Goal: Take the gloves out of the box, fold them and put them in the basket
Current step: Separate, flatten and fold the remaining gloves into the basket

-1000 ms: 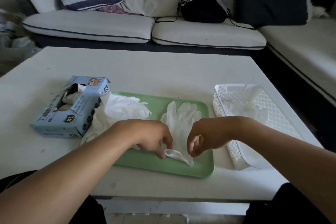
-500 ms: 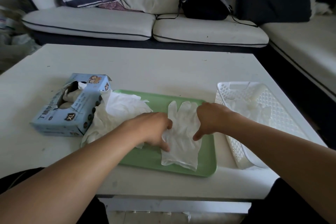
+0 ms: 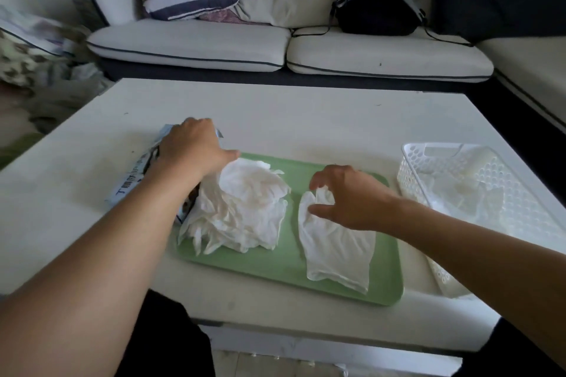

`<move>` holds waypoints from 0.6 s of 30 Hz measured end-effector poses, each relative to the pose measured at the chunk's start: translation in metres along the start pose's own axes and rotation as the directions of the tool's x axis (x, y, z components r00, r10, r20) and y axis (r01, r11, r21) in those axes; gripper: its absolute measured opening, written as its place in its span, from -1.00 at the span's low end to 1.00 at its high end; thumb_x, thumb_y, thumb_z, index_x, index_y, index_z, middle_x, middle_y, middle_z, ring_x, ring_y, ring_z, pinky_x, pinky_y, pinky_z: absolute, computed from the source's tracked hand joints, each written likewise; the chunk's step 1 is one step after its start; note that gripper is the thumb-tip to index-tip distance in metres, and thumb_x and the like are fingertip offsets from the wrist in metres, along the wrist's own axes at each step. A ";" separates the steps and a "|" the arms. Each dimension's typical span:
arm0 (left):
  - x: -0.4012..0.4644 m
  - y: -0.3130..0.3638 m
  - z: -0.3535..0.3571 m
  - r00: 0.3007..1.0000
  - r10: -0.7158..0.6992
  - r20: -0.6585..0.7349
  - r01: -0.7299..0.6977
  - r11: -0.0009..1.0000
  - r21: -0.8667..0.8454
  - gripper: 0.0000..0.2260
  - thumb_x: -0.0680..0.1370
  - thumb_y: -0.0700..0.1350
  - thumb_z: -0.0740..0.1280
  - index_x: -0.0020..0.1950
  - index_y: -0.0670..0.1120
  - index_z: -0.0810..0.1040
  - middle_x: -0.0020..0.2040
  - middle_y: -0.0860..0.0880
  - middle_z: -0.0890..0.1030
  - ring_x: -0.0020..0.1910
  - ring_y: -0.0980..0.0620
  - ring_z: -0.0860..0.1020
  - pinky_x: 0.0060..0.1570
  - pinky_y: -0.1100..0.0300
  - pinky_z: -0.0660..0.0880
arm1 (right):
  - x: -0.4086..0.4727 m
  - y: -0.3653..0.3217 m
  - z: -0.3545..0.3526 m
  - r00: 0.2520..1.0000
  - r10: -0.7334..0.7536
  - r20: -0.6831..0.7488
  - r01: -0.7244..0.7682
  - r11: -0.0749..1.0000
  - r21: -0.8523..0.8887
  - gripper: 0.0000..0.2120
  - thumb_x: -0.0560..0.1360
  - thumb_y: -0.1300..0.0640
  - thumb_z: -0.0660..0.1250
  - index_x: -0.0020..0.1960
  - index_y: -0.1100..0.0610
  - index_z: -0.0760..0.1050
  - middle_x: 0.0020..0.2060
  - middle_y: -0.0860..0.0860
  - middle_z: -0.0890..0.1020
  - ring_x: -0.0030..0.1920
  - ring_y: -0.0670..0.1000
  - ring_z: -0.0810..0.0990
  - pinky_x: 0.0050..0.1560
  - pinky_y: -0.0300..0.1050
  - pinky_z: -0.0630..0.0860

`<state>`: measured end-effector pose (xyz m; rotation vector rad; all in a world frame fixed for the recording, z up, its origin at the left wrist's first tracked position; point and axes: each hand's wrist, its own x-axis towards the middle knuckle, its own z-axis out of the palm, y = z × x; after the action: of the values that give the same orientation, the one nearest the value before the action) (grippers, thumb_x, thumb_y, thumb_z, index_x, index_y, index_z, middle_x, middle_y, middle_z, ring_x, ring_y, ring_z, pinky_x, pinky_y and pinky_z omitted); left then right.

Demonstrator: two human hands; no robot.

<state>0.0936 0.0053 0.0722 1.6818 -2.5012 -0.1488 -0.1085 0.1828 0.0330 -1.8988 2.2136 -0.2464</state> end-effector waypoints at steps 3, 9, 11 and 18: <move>0.005 -0.018 0.013 0.983 -0.012 0.181 0.012 1.000 0.001 -0.57 0.49 0.19 0.47 0.24 -0.03 0.60 0.31 -0.05 0.56 0.22 -0.13 0.56 0.03 0.08 0.46 | -0.001 0.003 0.001 1.000 -0.008 -0.019 0.008 1.000 0.017 -0.63 0.49 -0.18 0.41 0.24 -0.06 0.53 0.18 -0.12 0.60 0.10 -0.06 0.60 -0.03 -0.19 0.45; -0.003 0.010 0.001 0.910 0.299 -0.286 -0.410 0.744 -0.527 -0.71 0.58 -0.22 0.39 0.28 -0.03 0.54 -0.10 0.05 0.61 -0.08 0.02 0.59 0.00 0.17 0.51 | 0.005 0.014 -0.007 0.996 -0.008 -0.091 0.020 0.991 0.134 -0.68 0.46 -0.14 0.46 0.15 -0.03 0.58 0.08 -0.11 0.65 -0.02 -0.10 0.62 0.01 -0.14 0.59; -0.014 0.024 -0.006 0.874 0.359 -0.327 -0.485 0.620 -0.617 -0.72 0.59 -0.24 0.38 0.26 0.00 0.54 -0.06 0.03 0.59 -0.10 0.07 0.59 -0.02 0.24 0.49 | 0.007 0.015 -0.014 0.987 0.021 -0.158 0.016 0.972 0.234 -0.68 0.44 -0.09 0.51 0.14 -0.02 0.59 0.04 -0.13 0.65 -0.03 -0.12 0.63 0.02 -0.13 0.61; -0.040 0.064 -0.016 0.775 0.628 0.068 -0.091 0.218 -0.972 -0.73 0.63 -0.36 0.26 0.21 -0.05 0.56 -0.07 0.05 0.65 -0.06 0.18 0.61 -0.09 0.36 0.52 | -0.004 0.018 -0.058 0.998 0.015 -0.068 0.049 0.540 0.840 -0.16 0.25 0.08 0.67 0.44 -0.06 0.38 0.33 -0.03 0.52 0.32 -0.06 0.50 0.27 -0.08 0.49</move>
<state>0.0525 0.0657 0.0953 0.4714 -2.0741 -1.7697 -0.1412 0.1890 0.0845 -1.3269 1.5764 -1.1671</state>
